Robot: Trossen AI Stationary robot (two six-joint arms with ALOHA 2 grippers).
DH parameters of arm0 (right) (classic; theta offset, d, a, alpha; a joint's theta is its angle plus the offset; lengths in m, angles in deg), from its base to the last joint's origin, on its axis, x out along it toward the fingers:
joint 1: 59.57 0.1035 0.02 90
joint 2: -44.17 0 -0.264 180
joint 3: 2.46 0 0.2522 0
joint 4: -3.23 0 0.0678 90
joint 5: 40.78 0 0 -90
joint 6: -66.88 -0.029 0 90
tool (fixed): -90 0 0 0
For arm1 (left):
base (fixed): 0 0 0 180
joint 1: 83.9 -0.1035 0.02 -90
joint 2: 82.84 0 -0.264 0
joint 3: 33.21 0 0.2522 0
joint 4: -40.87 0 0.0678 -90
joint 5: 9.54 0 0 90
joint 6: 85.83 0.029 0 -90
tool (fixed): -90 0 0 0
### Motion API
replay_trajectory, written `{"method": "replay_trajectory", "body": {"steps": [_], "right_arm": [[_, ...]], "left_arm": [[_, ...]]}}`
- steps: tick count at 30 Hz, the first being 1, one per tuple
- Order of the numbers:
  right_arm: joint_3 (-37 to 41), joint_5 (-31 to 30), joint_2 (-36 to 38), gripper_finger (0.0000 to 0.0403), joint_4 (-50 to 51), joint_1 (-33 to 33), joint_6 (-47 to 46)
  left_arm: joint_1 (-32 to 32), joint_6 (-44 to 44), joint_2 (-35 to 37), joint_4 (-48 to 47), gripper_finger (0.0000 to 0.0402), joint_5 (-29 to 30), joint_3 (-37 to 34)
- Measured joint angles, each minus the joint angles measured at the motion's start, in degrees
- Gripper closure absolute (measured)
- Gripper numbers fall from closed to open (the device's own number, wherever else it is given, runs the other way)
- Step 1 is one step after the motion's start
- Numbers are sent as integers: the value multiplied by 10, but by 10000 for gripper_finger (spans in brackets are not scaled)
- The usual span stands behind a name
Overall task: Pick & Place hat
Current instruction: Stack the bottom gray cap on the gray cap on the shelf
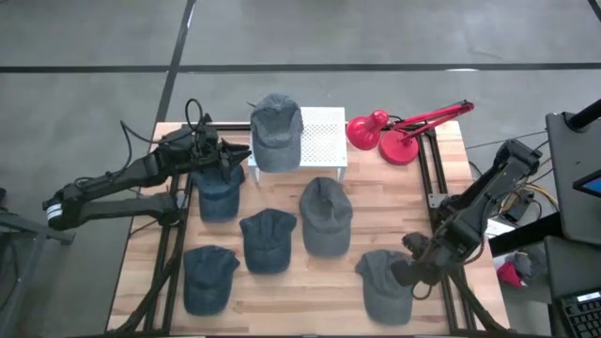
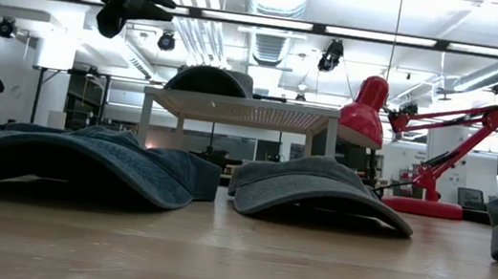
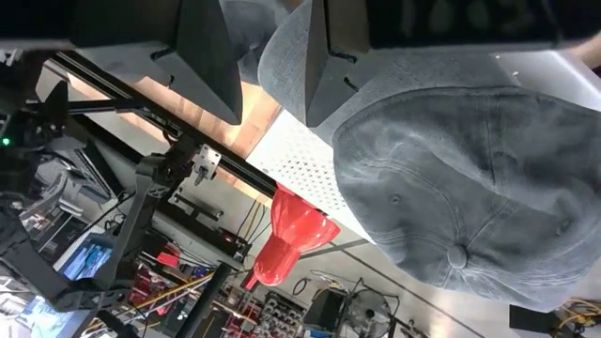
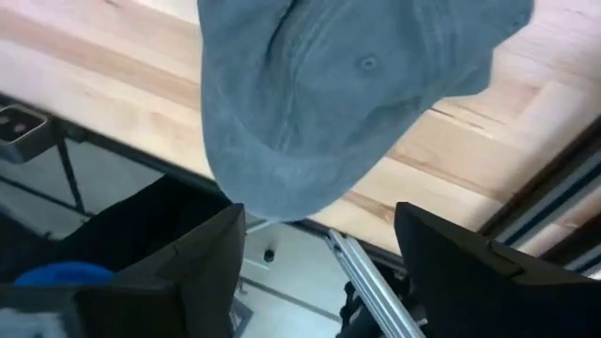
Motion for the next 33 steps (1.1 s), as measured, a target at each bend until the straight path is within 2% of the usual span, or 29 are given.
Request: {"method": "replay_trajectory", "body": {"steps": [7, 13, 18, 25, 33], "right_arm": [[2, -1, -72, 98, -5, 0, -12], [20, -7, -123, 93, -1, 0, -28], [48, -13, -138, 102, -1, -2, -37], [96, -64, -125, 122, -43, -3, -40], [123, -66, -125, 177, -65, -4, -36]], "left_arm": [[0, 0, 0, 0, 289, 0, 0], [0, 0, 0, 0, 289, 0, 0], [0, -1, 0, 0, 289, -2, 0], [0, -14, 0, 0, 289, -2, 0], [2, -15, 0, 0, 289, -7, 0]]}}
